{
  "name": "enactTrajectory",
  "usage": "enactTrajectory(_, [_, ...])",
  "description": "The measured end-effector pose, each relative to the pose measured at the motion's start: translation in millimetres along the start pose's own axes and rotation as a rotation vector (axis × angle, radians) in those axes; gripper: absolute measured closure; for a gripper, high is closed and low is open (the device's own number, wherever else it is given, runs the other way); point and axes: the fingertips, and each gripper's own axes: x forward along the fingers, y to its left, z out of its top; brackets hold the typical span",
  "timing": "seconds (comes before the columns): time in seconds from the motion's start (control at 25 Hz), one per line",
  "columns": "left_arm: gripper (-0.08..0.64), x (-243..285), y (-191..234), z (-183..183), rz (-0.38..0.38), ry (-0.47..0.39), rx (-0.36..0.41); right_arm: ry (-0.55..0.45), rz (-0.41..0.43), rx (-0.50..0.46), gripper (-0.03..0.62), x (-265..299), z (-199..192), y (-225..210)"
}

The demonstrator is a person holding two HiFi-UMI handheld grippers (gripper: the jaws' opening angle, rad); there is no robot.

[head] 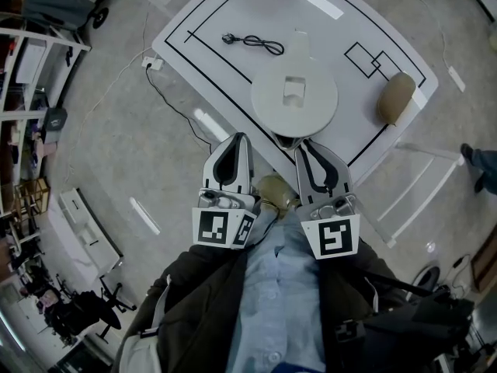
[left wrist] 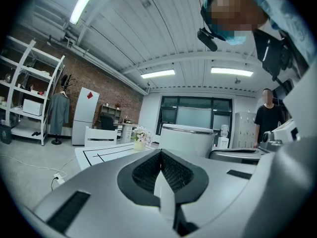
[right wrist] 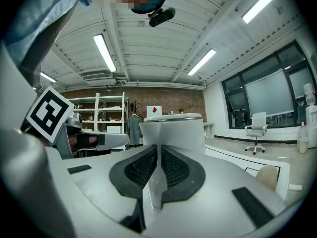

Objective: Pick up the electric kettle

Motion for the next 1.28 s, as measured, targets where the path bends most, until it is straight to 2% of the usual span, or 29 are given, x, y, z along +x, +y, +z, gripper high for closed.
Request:
enactTrajectory(0.64, [0.555, -28, -2, 9, 0.073, -0.025, 0.014, 0.030, 0.101, 0.033, 0.557, 6, -7, 17])
enactTrajectory(0.8, [0.555, -30, -32, 5, 0.016, -0.024, 0.012, 0.030, 0.073, 0.041, 0.557, -14, -5, 7])
enactTrajectory(1.04, [0.555, -19, -98, -7, -0.150, -0.026, -0.003, 0.065, -0.005, 0.012, 0.557, -58, -14, -20])
enactTrajectory(1.28, [0.555, -1, -120, -5, -0.194, -0.056, -0.021, 0.049, -0.077, -0.009, 0.557, -79, -12, -47])
